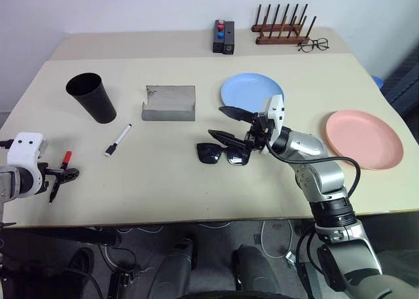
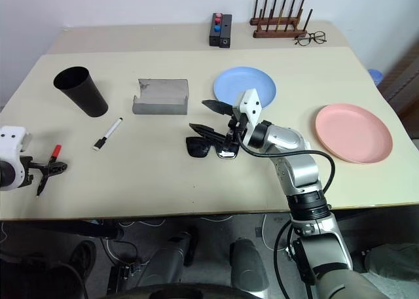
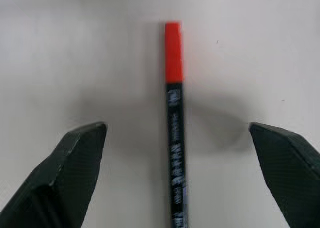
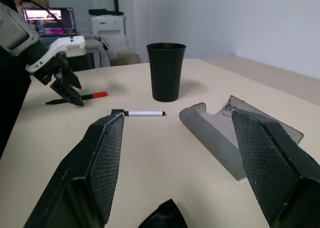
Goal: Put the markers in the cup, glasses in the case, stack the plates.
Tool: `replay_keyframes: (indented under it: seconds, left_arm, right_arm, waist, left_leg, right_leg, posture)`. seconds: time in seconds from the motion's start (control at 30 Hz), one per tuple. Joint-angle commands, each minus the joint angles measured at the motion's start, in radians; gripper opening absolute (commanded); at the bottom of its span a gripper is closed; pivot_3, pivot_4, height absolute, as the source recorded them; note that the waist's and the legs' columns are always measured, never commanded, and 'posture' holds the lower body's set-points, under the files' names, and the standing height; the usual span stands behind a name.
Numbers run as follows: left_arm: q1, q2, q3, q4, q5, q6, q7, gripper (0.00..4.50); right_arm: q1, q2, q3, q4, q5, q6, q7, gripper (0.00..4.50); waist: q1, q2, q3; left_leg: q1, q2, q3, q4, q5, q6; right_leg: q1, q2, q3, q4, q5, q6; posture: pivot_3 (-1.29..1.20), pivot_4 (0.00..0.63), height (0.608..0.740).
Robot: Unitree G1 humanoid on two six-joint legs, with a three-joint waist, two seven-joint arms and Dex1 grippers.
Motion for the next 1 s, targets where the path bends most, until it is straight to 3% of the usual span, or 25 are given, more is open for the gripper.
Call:
replay_keyframes:
  seconds: [0.03, 0.17, 0.4, 0.67, 0.73, 0.97, 1.0]
  left_arm:
    - [-0.023, 0.054, -0.024, 0.009, -0.017, 0.023, -0.043, 4.44]
    - [-0.025, 0.122, -0.056, 0.042, -0.029, 0.04, -0.101, 4.44]
    - [-0.09, 0.155, -0.092, 0.163, -0.012, 0.009, -0.111, 4.44]
    - [-0.183, 0.113, -0.149, 0.26, -0.017, -0.02, -0.126, 4.44]
    - [-0.195, 0.111, -0.167, 0.269, -0.016, -0.026, -0.135, 3.64]
    - [-0.198, 0.096, -0.187, 0.284, -0.006, -0.024, -0.12, 0.11]
    - [-0.195, 0.096, -0.185, 0.284, -0.005, -0.025, -0.117, 0.04]
  right_arm:
    - [-0.018, 0.014, 0.007, -0.015, 0.0, -0.025, 0.004, 3.48]
    - [-0.003, 0.02, 0.013, -0.021, -0.006, -0.034, -0.004, 3.48]
    - [0.012, 0.017, 0.012, -0.03, -0.008, -0.038, -0.013, 3.48]
    - [0.02, 0.016, 0.016, -0.044, -0.008, -0.031, -0.019, 3.48]
    - [0.021, 0.016, 0.017, -0.046, -0.007, -0.029, -0.02, 3.48]
    - [0.022, 0.013, 0.02, -0.046, -0.009, -0.027, -0.021, 3.48]
    - [0.021, 0.012, 0.019, -0.045, -0.009, -0.026, -0.021, 3.48]
  waist:
    - [-0.003, 0.0, 0.0]
    - [-0.006, 0.0, 0.0]
    - [-0.003, 0.0, 0.0]
    - [-0.004, 0.0, 0.0]
    - [-0.004, 0.0, 0.0]
    - [-0.005, 0.0, 0.0]
    - [-0.005, 0.0, 0.0]
  left_leg:
    - [0.0, 0.0, 0.0, 0.0, 0.0, 0.0]
    - [0.0, 0.0, 0.0, -0.001, 0.0, 0.0]
    - [0.0, 0.0, 0.0, -0.001, 0.0, 0.0]
    - [0.0, 0.0, 0.0, -0.001, 0.0, 0.0]
    - [0.0, 0.0, 0.0, -0.001, 0.0, 0.0]
    - [0.0, 0.0, 0.0, -0.001, 0.0, 0.001]
    - [0.0, 0.0, 0.0, -0.001, 0.0, 0.001]
  right_leg:
    - [0.0, 0.0, 0.0, 0.0, 0.0, 0.0]
    - [-0.001, 0.0, 0.0, 0.0, 0.0, 0.0]
    - [-0.001, 0.0, 0.0, 0.0, 0.0, 0.0]
    - [-0.001, 0.0, 0.0, 0.0, 0.0, 0.0]
    - [0.0, 0.0, 0.0, 0.0, 0.0, 0.0]
    - [0.0, 0.0, 0.0, 0.0, 0.0, 0.0]
    - [0.0, 0.0, 0.0, 0.0, 0.0, 0.0]
  posture:
    - [0.0, 0.15, 0.738]
    - [0.0, 0.15, 0.738]
    - [0.0, 0.15, 0.738]
    - [0.0, 0.15, 0.738]
    - [0.0, 0.15, 0.738]
    - [0.0, 0.15, 0.738]
    - [0.0, 0.15, 0.738]
